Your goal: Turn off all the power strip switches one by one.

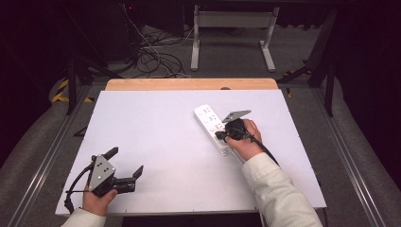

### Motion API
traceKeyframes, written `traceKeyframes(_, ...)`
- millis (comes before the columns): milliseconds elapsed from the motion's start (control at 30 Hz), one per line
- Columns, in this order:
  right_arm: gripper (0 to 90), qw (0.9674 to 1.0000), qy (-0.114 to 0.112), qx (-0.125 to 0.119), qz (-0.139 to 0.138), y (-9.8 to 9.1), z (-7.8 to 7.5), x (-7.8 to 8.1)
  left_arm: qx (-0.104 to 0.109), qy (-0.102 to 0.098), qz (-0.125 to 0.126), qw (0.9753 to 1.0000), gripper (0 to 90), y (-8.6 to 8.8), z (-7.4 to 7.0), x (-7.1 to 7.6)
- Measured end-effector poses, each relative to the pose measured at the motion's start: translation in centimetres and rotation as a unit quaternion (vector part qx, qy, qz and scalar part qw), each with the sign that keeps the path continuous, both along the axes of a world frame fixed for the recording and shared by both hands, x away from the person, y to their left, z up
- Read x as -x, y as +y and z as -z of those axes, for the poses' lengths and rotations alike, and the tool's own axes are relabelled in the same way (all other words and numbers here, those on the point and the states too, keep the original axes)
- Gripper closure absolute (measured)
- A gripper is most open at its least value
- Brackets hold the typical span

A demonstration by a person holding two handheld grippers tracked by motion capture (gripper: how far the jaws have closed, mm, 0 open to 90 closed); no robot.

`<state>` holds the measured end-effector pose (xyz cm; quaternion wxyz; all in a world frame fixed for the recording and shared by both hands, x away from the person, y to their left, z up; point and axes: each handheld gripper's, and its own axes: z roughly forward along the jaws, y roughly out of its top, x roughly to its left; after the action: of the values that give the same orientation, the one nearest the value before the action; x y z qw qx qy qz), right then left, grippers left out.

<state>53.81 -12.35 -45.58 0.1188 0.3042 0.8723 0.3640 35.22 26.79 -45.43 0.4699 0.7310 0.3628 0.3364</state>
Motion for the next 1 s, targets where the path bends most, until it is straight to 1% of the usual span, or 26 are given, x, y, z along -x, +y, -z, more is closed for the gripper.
traceKeyframes(133, 90.0, 0.9999, -0.009, 0.002, 0.006, 0.1, 0.1, 0.3, 0.0, 0.002, 0.002, 1.0, 1.7, 0.0, 0.0, -0.1)
traceKeyframes(233, 90.0, 0.9999, -0.005, 0.003, 0.009, 0.1, 0.2, 0.2, 0.0, 0.003, 0.002, 1.0, 1.7, -0.1, 0.1, -0.1)
traceKeyframes(333, 90.0, 0.9999, -0.009, 0.008, 0.007, 0.3, 0.1, 0.3, -0.001, 0.002, 0.0, 1.0, 1.7, -0.1, 0.1, -0.1)
traceKeyframes(367, 90.0, 0.9998, -0.013, 0.008, 0.009, 0.3, 0.2, 0.4, 0.0, 0.003, 0.0, 1.0, 1.7, -0.1, 0.1, -0.1)
traceKeyframes(400, 90.0, 0.9998, -0.021, 0.004, 0.004, 0.3, 0.3, 0.3, -0.001, 0.003, 0.0, 1.0, 1.7, -0.1, 0.0, -0.1)
traceKeyframes(433, 90.0, 0.9997, -0.024, -0.007, 0.003, 0.2, 0.0, 0.3, -0.001, 0.003, 0.0, 1.0, 1.7, 0.0, 0.0, -0.1)
traceKeyframes(467, 90.0, 0.9995, -0.03, -0.004, -0.001, 0.2, -0.3, 0.3, -0.001, 0.003, 0.0, 1.0, 1.7, 0.0, 0.0, 0.0)
traceKeyframes(500, 90.0, 0.9995, -0.03, -0.004, -0.001, 0.2, -0.3, 0.3, 0.0, 0.003, -0.002, 1.0, 1.7, 0.0, 0.0, 0.0)
traceKeyframes(533, 90.0, 0.9976, -0.05, -0.047, 0.002, -0.2, -1.2, 0.5, 0.001, 0.003, -0.002, 1.0, 1.7, 0.0, 0.0, -0.1)
traceKeyframes(567, 90.0, 0.9971, -0.051, -0.057, 0.004, -0.2, -1.5, 0.5, 0.001, 0.003, -0.002, 1.0, 1.7, 0.0, 0.0, -0.1)
traceKeyframes(600, 90.0, 0.9971, -0.051, -0.057, 0.004, -0.2, -1.5, 0.5, 0.001, 0.003, -0.002, 1.0, 1.7, 0.0, 0.0, -0.1)
traceKeyframes(633, 90.0, 0.9967, -0.052, -0.062, 0.003, -0.3, -1.8, 0.5, -0.001, 0.004, -0.002, 1.0, 1.7, 0.0, 0.1, -0.2)
traceKeyframes(667, 90.0, 0.9968, -0.056, -0.057, 0.0, -0.2, -2.1, 0.5, -0.001, 0.004, -0.002, 1.0, 1.7, 0.0, 0.1, -0.2)
traceKeyframes(767, 90.0, 0.9967, -0.058, -0.057, 0.001, -0.3, -2.3, 0.2, 0.0, 0.002, -0.002, 1.0, 1.7, 0.0, 0.0, -0.1)
traceKeyframes(833, 90.0, 0.9971, -0.051, -0.057, 0.001, -0.3, -2.4, -0.2, 0.0, 0.003, -0.002, 1.0, 1.7, 0.0, 0.0, -0.1)
traceKeyframes(867, 90.0, 0.9971, -0.051, -0.057, 0.001, -0.3, -2.4, -0.2, 0.0, 0.003, -0.002, 1.0, 1.7, 0.0, 0.0, -0.1)
traceKeyframes(900, 90.0, 0.9975, -0.047, -0.053, -0.001, -0.2, -2.5, -0.4, -0.001, 0.002, -0.002, 1.0, 1.7, -0.1, 0.0, -0.1)
traceKeyframes(933, 90.0, 0.9975, -0.052, -0.048, -0.003, 0.0, -2.6, -0.6, 0.0, 0.002, -0.002, 1.0, 1.7, -0.1, 0.0, -0.1)
traceKeyframes(967, 90.0, 0.9977, -0.052, -0.043, -0.005, 0.3, -2.6, -1.0, 0.0, 0.002, -0.002, 1.0, 1.7, 0.0, 0.0, -0.1)
traceKeyframes(1000, 90.0, 0.9977, -0.052, -0.043, -0.005, 0.3, -2.6, -1.0, -0.003, 0.002, -0.001, 1.0, 1.7, 0.0, 0.0, -0.1)
